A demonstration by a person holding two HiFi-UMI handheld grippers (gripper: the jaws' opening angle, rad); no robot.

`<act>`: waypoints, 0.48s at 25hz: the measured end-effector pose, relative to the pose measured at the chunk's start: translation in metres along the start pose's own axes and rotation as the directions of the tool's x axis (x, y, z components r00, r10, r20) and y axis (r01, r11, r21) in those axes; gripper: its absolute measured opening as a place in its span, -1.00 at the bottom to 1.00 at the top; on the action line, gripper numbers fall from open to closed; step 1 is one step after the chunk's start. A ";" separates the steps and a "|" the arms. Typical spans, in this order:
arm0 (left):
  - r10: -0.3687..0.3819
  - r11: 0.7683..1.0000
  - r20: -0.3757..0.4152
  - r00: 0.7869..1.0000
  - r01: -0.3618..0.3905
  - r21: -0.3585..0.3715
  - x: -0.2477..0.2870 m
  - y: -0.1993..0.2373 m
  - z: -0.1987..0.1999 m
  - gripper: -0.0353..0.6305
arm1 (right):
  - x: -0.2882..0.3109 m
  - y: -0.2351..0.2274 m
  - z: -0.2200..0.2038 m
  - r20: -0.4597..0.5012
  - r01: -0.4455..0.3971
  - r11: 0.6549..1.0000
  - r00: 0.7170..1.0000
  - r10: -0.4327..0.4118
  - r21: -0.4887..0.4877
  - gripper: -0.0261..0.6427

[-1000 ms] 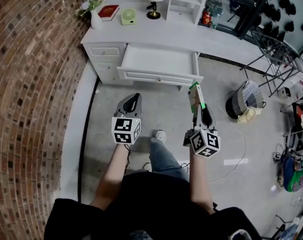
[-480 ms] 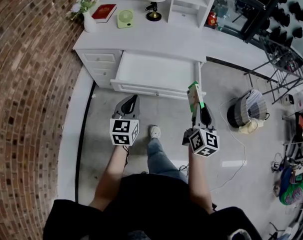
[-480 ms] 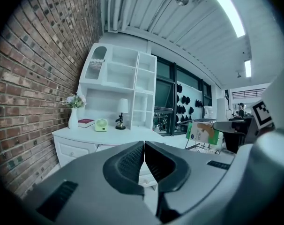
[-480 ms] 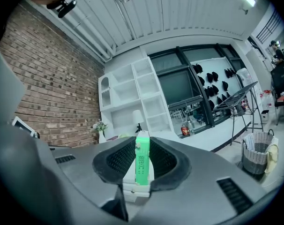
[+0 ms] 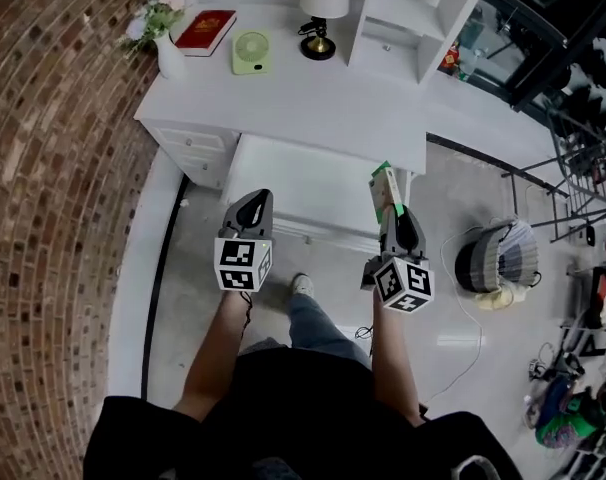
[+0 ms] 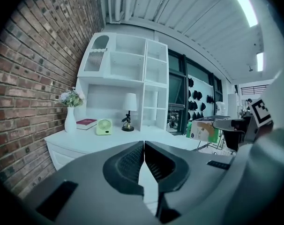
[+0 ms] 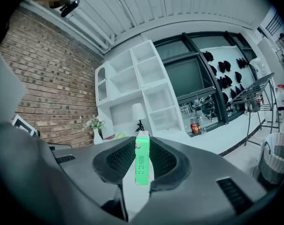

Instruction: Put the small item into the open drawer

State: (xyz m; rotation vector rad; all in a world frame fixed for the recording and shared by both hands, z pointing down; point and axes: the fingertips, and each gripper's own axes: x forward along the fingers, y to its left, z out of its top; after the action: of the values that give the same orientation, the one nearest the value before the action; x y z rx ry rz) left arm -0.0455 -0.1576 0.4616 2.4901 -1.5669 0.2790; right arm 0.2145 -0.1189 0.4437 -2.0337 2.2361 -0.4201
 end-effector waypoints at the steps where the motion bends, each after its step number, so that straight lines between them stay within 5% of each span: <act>1: 0.008 1.000 -0.006 1.000 -0.008 -0.004 0.012 0.004 0.002 -0.82 | 0.015 -0.003 0.000 -0.008 -0.008 1.000 1.000 0.008 0.001 -0.66; 12: 0.027 0.999 -0.040 0.999 -0.028 -0.018 0.087 0.039 0.011 -0.82 | 0.108 0.004 -0.009 -0.076 -0.071 0.997 0.995 0.072 0.014 -0.66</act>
State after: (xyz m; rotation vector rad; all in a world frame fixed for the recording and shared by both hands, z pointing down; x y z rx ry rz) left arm -0.0427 -0.2529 0.4752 2.4353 -1.5823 0.3137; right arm 0.1961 -0.2241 0.4641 -1.9575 2.3364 -0.5112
